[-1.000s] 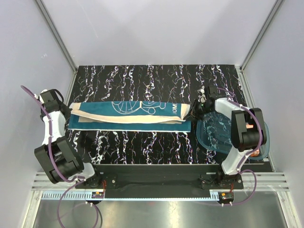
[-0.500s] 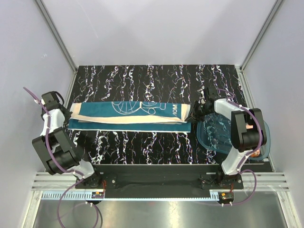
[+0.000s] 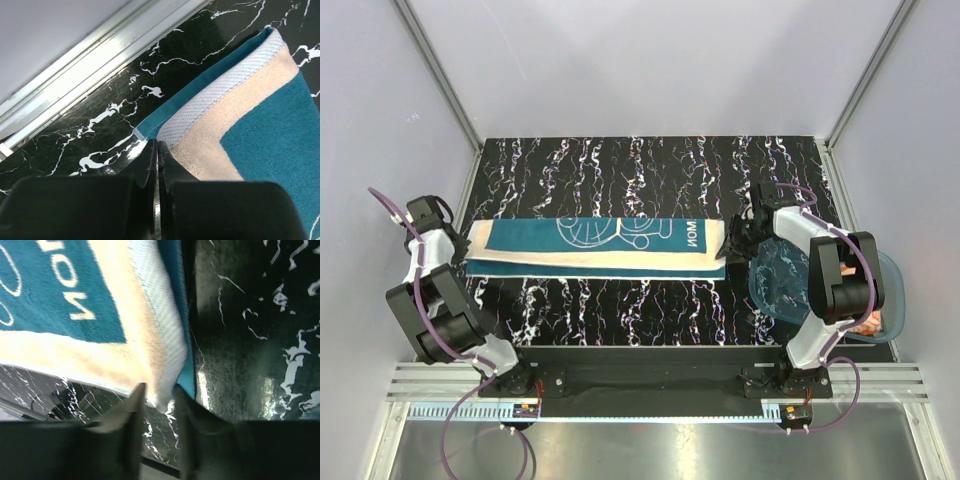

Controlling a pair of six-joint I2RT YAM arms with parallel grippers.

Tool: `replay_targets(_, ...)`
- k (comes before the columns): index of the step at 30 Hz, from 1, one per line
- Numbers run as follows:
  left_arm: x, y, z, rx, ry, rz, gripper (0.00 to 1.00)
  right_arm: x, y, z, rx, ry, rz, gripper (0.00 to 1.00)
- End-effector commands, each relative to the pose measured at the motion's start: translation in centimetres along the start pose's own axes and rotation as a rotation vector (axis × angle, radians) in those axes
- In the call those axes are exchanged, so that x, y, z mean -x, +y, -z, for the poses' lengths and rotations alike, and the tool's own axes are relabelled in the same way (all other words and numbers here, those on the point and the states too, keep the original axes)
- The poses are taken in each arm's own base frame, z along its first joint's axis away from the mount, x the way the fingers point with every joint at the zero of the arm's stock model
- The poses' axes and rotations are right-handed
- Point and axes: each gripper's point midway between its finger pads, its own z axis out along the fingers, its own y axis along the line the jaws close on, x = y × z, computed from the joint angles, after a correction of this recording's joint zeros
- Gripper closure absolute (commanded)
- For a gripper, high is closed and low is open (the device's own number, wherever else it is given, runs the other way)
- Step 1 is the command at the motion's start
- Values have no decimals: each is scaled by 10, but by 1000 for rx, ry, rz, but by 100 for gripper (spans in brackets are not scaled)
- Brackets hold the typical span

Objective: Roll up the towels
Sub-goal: Fold the towel

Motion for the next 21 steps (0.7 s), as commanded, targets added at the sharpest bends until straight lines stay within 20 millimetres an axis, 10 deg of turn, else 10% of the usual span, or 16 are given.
replay_targets(1,21,8,2,48,-64,19,100,-5,-12,5,-47,0,36,58)
replay_targets(5,22,18,9,98,-73,33,83,0,-15,13,-84,-37,45,40)
replay_targets(10,30,15,26,61,-133,52,29,11,-12,29,-105,-90,57,36)
replay_targets(16,48,16,63,39,-252,77,19,21,2,37,-64,-112,54,32)
replay_targets(21,45,-31,110,-133,-358,-21,17,35,11,38,-51,-133,51,30)
